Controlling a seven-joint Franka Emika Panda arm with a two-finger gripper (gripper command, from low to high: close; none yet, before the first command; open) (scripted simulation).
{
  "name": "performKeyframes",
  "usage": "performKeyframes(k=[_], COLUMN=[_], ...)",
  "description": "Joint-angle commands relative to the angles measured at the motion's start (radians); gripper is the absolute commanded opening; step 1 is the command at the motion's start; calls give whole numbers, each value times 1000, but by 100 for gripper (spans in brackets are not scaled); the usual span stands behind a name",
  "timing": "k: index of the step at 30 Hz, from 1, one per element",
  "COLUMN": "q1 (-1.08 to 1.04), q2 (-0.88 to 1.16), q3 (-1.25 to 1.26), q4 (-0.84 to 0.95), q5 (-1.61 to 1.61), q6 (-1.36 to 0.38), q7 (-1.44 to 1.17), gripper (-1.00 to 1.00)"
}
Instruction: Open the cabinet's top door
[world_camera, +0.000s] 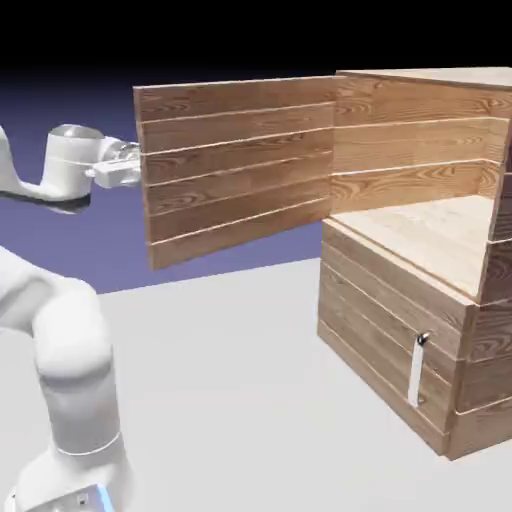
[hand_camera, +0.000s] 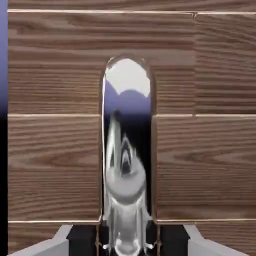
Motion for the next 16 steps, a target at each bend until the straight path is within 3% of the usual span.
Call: performKeyframes(k=[1,16], q1=[-36,-576], q2=[4,-129], q3=[32,385], q4=[30,513], q5=[10,144], q6=[-19,-283], q7=[-1,-120], gripper=[-100,-100])
